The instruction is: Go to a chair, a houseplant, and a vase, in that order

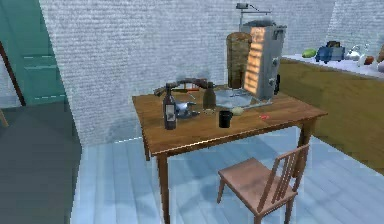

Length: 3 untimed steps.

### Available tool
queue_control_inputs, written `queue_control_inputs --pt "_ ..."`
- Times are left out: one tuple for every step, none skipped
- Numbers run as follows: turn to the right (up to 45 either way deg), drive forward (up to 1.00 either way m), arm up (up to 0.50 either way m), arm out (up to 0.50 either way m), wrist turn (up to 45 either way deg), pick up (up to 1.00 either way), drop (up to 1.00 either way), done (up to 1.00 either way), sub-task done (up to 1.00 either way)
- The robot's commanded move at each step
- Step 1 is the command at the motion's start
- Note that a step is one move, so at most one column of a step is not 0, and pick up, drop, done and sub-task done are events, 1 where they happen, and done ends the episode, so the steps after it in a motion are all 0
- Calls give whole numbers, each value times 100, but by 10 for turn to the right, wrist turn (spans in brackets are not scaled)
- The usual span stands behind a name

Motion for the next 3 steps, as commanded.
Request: queue_control_inputs --pt "-120 0 0 0 0 0 0 0 0" --pt "0 10 0 0 0 0 0 0 0" --pt "360 0 0 0 0 0 0 0 0"
